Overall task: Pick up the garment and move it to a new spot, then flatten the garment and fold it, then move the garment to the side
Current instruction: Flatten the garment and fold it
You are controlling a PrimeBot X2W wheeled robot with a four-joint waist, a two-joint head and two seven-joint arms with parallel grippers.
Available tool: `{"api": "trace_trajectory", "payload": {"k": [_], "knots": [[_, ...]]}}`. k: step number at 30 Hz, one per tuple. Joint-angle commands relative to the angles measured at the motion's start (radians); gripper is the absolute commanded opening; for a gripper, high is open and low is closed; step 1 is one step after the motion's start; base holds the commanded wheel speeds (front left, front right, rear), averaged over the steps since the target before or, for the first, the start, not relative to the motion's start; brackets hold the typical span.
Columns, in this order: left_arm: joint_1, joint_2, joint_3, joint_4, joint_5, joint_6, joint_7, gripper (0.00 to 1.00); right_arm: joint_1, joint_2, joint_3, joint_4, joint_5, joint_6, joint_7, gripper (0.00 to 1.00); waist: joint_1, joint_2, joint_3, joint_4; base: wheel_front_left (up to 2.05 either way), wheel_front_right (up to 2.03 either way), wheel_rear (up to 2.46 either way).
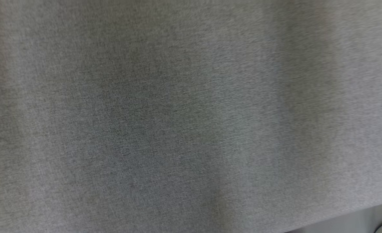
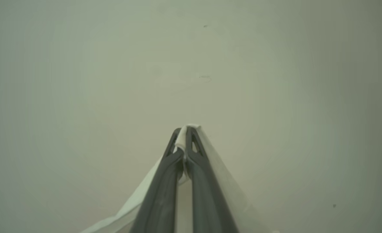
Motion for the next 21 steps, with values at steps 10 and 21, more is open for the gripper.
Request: {"api": "trace_trajectory", "payload": {"k": [10,21], "knots": [[0.365,0.054,-0.158,-0.098,-0.144,-0.004,-0.043,0.0,0.403,-0.133,0.2,-0.14,0.175,0.003,0.057,0.0,-0.0002,-0.0002,-0.079,0.063,0.0,0.0,0.0],[0.878,-0.009,-0.181,-0.142,-0.23,-0.004,-0.052,0.0,1.033,-0.153,0.066,-0.455,0.172,0.003,0.417,0.0,-0.0002,-0.0002,-0.351,0.091,0.0,0.0,0.0]]}}
